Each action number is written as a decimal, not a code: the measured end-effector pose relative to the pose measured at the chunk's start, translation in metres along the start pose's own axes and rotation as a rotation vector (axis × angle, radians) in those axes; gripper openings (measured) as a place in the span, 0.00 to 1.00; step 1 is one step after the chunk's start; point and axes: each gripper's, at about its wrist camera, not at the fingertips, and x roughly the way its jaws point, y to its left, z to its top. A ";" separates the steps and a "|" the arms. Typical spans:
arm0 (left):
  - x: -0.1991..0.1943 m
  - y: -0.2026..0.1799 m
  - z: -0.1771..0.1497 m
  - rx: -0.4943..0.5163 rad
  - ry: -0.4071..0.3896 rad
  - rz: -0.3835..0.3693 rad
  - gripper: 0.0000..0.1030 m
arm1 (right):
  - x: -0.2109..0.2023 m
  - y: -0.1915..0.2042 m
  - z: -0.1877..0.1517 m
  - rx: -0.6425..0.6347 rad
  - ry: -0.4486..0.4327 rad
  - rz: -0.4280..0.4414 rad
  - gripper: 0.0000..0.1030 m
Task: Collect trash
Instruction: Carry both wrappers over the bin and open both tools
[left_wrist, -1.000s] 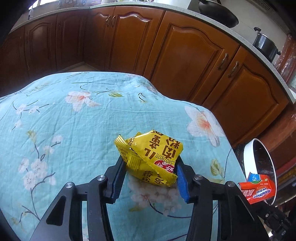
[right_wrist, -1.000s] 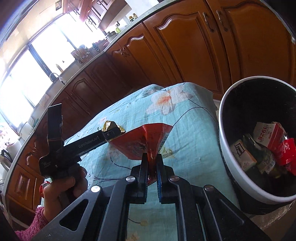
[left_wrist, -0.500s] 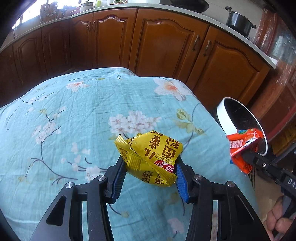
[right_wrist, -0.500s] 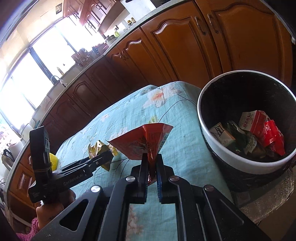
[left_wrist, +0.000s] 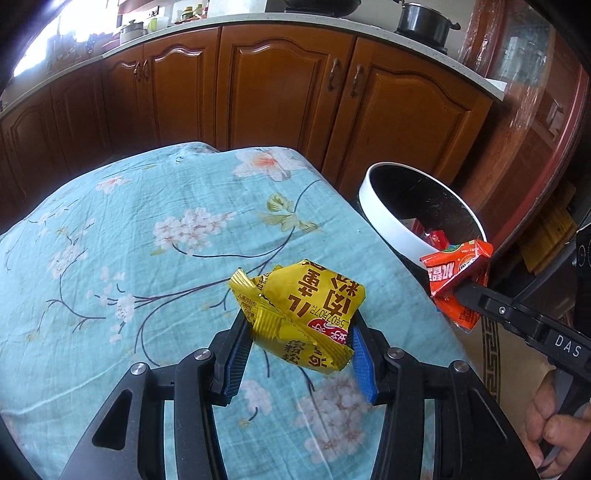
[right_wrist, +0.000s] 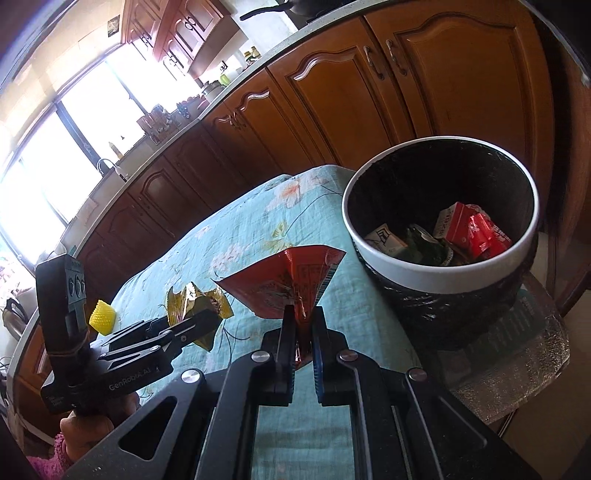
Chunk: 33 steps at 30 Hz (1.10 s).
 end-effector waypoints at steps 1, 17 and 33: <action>0.000 -0.004 0.000 0.008 0.001 -0.003 0.47 | -0.003 -0.003 -0.001 0.005 -0.004 -0.003 0.07; 0.020 -0.063 0.027 0.110 0.011 -0.060 0.47 | -0.040 -0.060 0.017 0.069 -0.079 -0.088 0.07; 0.057 -0.100 0.088 0.158 0.001 -0.078 0.47 | -0.042 -0.095 0.064 0.082 -0.116 -0.162 0.07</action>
